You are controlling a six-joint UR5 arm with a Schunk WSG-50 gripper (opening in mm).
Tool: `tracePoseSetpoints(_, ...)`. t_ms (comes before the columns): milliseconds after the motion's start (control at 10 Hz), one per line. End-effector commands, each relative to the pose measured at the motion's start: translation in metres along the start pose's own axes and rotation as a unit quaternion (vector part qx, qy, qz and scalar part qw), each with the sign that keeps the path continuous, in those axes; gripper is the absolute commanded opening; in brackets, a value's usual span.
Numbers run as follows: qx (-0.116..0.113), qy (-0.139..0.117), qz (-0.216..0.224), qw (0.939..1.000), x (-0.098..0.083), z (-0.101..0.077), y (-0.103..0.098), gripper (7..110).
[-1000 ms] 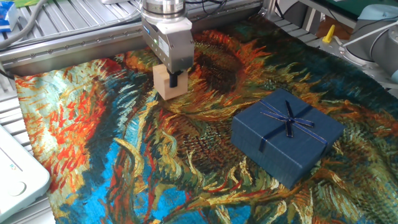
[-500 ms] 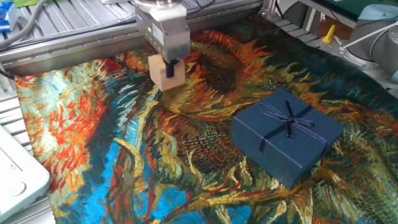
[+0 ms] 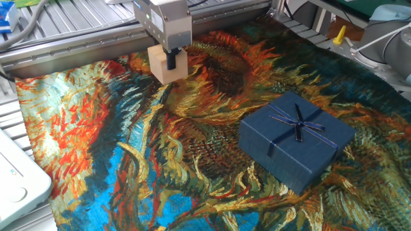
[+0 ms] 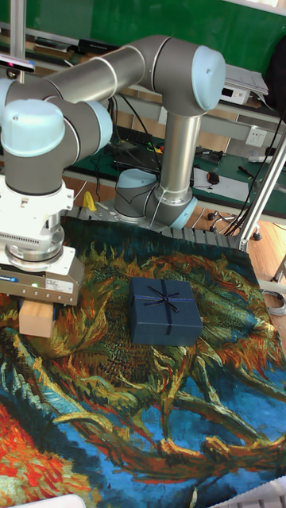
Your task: Pick up one small block
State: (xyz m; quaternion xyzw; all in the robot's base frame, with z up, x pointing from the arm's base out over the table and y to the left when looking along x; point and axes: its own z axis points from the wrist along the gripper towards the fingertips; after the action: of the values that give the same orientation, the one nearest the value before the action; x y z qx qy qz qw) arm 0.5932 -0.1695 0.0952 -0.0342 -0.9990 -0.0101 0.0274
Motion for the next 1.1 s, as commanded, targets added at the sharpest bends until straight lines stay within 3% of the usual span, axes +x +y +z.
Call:
tracePoseSetpoints(0, -0.005, 0.002, 0.0, 1.0, -0.0018, -0.0098, 0.0042, 22)
tracePoseSetpoints(1000, 0.002, 0.007, -0.009, 0.9999, -0.0001, -0.0132, -0.001, 22)
